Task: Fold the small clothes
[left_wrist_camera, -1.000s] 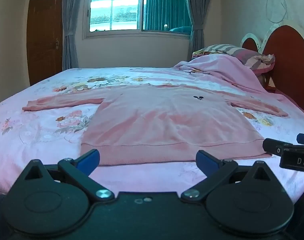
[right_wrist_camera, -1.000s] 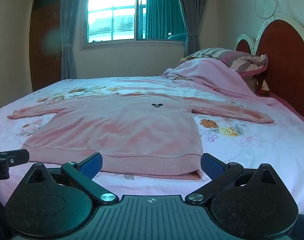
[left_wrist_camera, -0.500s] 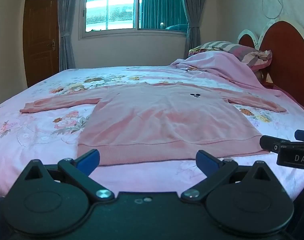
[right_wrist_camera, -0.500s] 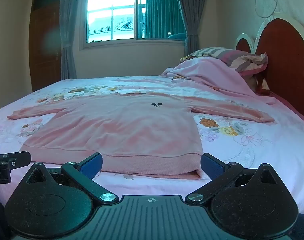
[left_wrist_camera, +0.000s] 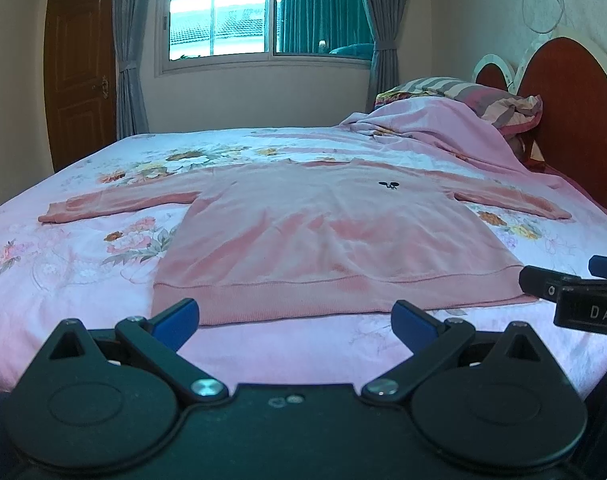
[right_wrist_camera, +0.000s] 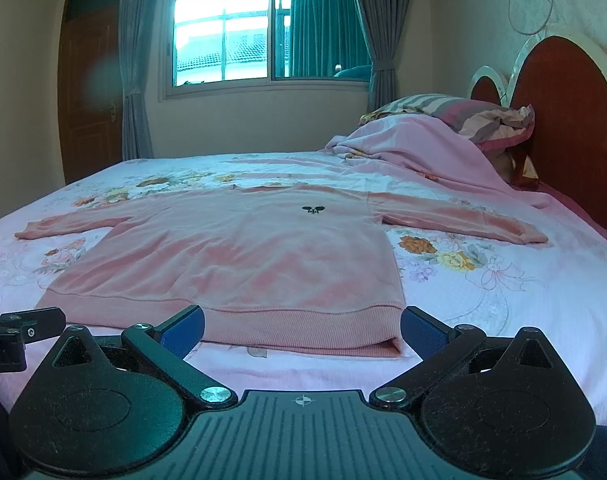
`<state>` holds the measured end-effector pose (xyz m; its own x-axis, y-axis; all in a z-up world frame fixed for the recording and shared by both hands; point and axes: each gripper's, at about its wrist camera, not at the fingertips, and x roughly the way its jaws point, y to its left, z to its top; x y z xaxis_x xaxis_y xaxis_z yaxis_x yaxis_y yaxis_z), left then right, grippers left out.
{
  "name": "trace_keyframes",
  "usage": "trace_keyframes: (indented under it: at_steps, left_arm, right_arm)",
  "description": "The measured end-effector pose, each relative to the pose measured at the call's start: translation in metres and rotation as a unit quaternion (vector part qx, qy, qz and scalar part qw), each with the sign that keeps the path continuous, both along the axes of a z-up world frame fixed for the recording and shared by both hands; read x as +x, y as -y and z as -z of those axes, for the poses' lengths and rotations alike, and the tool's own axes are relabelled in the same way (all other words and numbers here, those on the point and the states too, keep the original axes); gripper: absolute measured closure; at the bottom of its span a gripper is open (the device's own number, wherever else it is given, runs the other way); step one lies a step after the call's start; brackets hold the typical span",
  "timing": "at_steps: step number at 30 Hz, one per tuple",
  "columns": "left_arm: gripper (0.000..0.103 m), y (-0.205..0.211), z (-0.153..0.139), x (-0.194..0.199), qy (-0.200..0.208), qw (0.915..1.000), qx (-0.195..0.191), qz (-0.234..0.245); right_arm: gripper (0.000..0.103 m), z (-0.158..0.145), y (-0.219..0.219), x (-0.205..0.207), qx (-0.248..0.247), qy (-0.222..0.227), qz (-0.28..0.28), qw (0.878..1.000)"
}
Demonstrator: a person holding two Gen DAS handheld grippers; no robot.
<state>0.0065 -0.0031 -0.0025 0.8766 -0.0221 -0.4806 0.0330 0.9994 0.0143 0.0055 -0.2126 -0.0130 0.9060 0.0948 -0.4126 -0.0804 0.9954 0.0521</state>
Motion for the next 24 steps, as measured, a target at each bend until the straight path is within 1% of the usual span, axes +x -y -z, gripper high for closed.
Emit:
trace_keyframes:
  at_steps: [24]
  left_arm:
    - [0.002, 0.0003, 0.0007, 0.0031, -0.001, 1.0000, 0.001, 0.001]
  right_arm:
    - [0.000, 0.0016, 0.0021, -0.0016, 0.004, 0.001, 0.003, 1.000]
